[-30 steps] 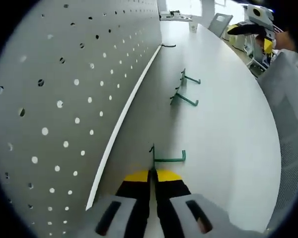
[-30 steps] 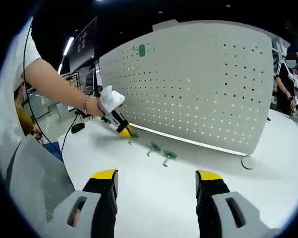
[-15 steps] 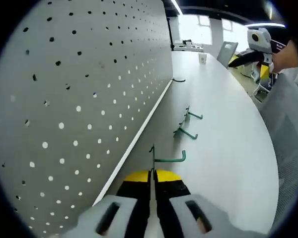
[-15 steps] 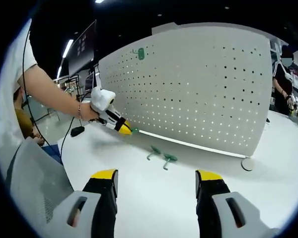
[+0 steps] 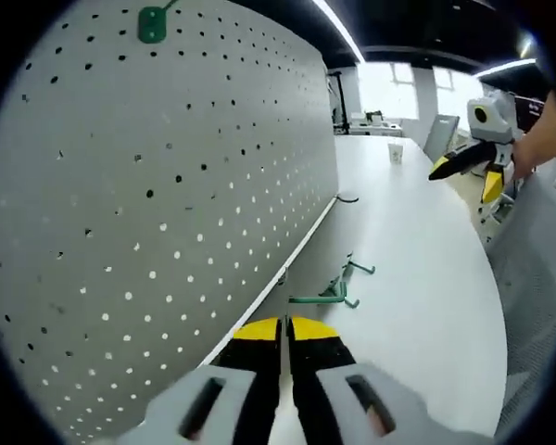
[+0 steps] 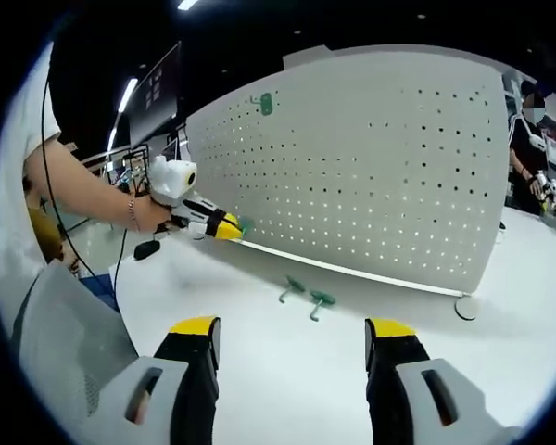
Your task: Insert the hook assembly into the mounting plate slot until the hook locks in place.
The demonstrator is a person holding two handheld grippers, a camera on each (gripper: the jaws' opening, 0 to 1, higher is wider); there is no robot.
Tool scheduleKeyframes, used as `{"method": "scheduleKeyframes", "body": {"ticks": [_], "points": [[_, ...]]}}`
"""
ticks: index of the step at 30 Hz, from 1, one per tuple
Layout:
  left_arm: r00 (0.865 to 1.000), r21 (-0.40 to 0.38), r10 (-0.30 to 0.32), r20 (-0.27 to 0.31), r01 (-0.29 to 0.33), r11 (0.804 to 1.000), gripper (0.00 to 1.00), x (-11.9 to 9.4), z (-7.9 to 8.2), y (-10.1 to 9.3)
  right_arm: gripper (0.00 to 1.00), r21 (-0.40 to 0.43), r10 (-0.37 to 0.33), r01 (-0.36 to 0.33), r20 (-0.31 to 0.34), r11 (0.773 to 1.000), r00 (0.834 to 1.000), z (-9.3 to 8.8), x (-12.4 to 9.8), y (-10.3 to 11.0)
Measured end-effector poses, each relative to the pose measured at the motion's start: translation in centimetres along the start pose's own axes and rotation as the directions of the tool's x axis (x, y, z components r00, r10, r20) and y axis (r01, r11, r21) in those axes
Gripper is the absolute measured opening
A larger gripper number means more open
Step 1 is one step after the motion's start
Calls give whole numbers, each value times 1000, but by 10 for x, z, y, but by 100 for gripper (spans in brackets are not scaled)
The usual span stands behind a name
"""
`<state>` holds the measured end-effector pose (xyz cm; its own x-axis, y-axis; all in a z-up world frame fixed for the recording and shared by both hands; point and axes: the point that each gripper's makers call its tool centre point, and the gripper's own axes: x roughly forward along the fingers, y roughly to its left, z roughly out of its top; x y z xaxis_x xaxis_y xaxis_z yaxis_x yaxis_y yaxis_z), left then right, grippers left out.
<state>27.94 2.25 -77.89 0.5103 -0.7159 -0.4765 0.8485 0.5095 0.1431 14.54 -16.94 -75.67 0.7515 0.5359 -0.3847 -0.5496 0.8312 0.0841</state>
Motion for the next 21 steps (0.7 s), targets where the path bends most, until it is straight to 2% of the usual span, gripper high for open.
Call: {"method": "scheduleKeyframes", "body": {"ticks": [12, 15, 18, 21], "points": [[992, -59, 74, 100, -68, 996, 2, -28, 19, -10, 61, -16, -3, 3, 9, 1000, 1000, 6, -3, -1], [987, -74, 98, 129, -89, 993, 2, -39, 26, -11, 61, -19, -4, 4, 19, 1000, 1000, 9, -4, -1], [975, -138, 135, 174, -112, 984, 2, -50, 34, -9, 62, -24, -5, 5, 28, 1000, 1000, 13, -5, -1], [970, -147, 149, 194, -121, 982, 2, -59, 39, -12, 62, -24, -5, 6, 41, 1000, 999, 17, -5, 0]]}}
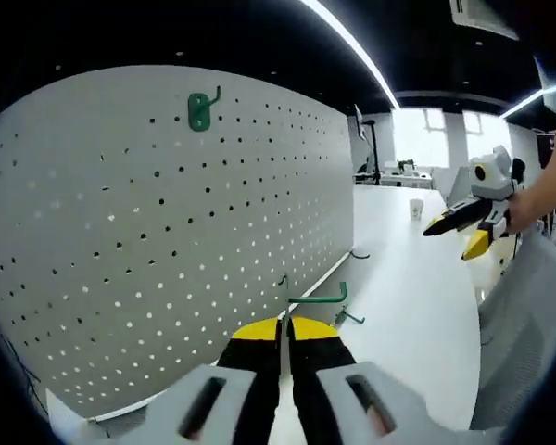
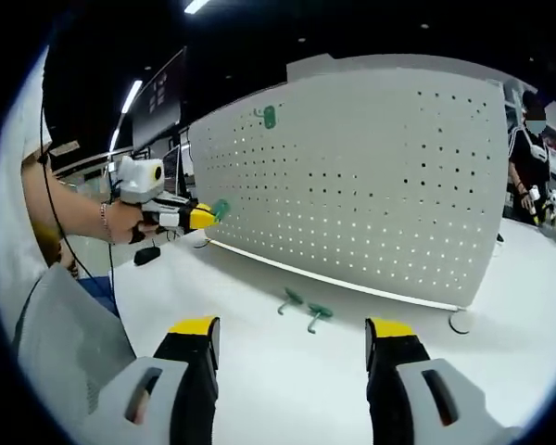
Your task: Insert the hook assembly into the mounting plate slot until the hook locks in place.
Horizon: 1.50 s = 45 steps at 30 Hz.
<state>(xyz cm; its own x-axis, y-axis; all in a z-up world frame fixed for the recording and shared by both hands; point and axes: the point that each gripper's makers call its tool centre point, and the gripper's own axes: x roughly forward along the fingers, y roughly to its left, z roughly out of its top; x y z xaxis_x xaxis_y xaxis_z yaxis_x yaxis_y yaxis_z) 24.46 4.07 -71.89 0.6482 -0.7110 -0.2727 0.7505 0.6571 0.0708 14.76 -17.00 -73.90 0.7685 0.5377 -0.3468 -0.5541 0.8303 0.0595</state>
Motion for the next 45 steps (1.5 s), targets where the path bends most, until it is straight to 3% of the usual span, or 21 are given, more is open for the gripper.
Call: {"method": "scheduleKeyframes", "body": {"ticks": [11, 18, 24, 31, 38, 43, 45], "points": [[994, -74, 40, 103, -33, 997, 2, -27, 23, -9, 62, 3, 11, -11, 39, 1000, 999, 12, -4, 7], [979, -125, 53, 197, -28, 992, 2, -39, 48, -13, 62, 4, 10, -10, 57, 1000, 998, 15, -6, 7], [967, -105, 58, 248, -33, 994, 2, -54, 63, -23, 62, 1, 9, -10, 70, 1000, 997, 20, -9, 9], [953, -135, 92, 287, -54, 989, 2, -69, 67, -26, 62, -2, 14, -14, 82, 1000, 997, 24, -9, 13], [955, -140, 107, 277, -71, 988, 2, -68, 64, -27, 62, 3, 18, -18, 90, 1000, 996, 25, -9, 14], [953, -145, 113, 280, -74, 987, 2, -66, 66, -24, 61, 14, 44, -48, 191, 999, 981, 45, -13, 20], [954, -142, 115, 278, -78, 987, 2, -66, 66, -24, 61, 24, 70, -80, 273, 997, 959, 61, -18, 25]]}}
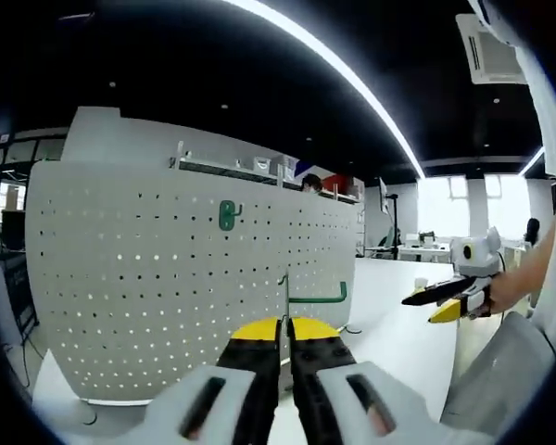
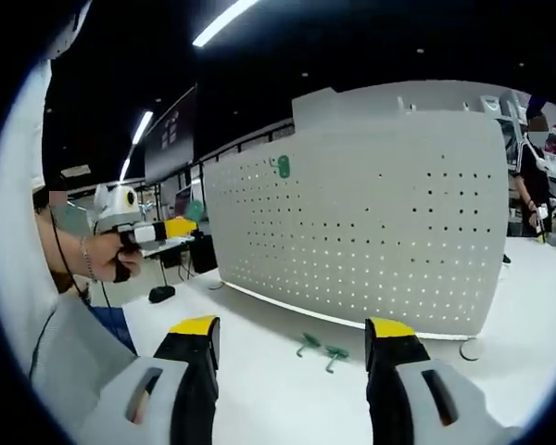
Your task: Insert the hook assembly into the mounting plate slot until the hook locks in place.
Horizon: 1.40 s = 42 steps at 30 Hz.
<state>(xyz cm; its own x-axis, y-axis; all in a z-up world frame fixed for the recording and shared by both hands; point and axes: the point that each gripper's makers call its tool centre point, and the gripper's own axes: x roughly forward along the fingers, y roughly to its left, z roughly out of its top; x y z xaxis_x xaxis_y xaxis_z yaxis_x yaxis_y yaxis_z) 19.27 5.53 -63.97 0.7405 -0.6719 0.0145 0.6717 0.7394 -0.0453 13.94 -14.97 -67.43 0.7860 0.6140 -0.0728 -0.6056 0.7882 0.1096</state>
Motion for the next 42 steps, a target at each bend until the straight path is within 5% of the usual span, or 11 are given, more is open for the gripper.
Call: {"method": "scheduleKeyframes", "body": {"ticks": [3, 18, 42], "points": [[1000, -7, 4, -2, -4, 1000, 2, 0, -2, 1, 61, -3, 25, -25, 53, 1000, 998, 13, -1, 8], [1000, -1, 7, -18, -7, 1000, 2, 0, -6, -3, 61, 2, 129, -129, 54, 992, 990, 22, 32, 34], [1000, -8, 28, -13, -28, 1000, 2, 0, -2, -3, 59, 44, 321, -326, 86, 944, 943, 41, 100, 97]]}}
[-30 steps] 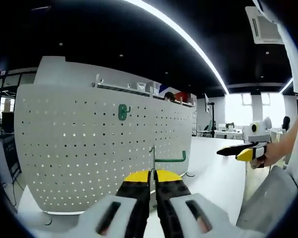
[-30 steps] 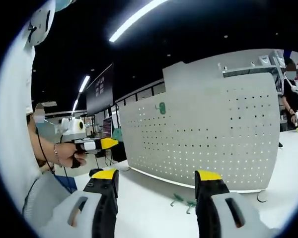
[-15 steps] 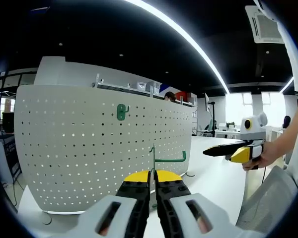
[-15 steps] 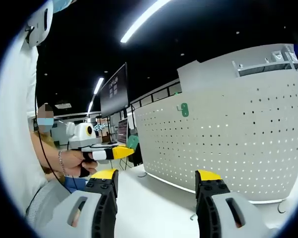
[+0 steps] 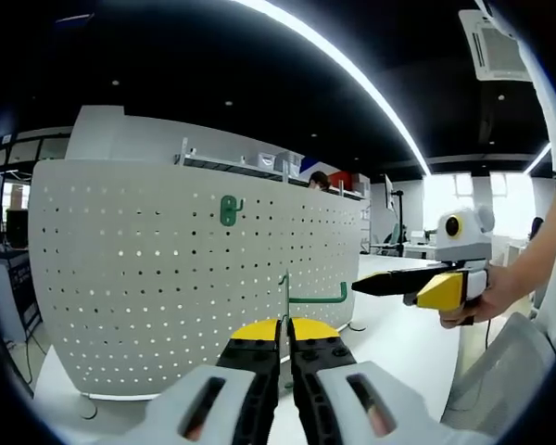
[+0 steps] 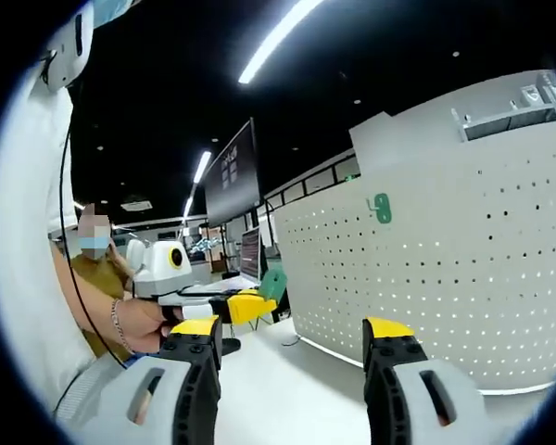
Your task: Insert the hook assembly into the mounting plate slot until the hook locks in place.
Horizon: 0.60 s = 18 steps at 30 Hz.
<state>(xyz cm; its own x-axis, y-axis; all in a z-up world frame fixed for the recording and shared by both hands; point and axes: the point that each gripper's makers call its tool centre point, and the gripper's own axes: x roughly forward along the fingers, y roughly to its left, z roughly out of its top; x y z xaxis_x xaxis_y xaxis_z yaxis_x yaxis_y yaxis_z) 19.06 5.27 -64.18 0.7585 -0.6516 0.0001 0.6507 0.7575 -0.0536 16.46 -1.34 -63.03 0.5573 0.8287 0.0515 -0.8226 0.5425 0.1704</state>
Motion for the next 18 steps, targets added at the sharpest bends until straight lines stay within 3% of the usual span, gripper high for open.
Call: {"method": "scheduleKeyframes", "body": {"ticks": [7, 18], "points": [[1000, -3, 4, 1, -4, 1000, 2, 0, 0, 0, 59, 25, 32, -32, -1, 999, 999, 0, 15, 8], [1000, -10, 11, 2, -11, 1000, 2, 0, 1, -2, 49, 69, 47, -47, 3, 996, 999, 5, 38, 15]]}}
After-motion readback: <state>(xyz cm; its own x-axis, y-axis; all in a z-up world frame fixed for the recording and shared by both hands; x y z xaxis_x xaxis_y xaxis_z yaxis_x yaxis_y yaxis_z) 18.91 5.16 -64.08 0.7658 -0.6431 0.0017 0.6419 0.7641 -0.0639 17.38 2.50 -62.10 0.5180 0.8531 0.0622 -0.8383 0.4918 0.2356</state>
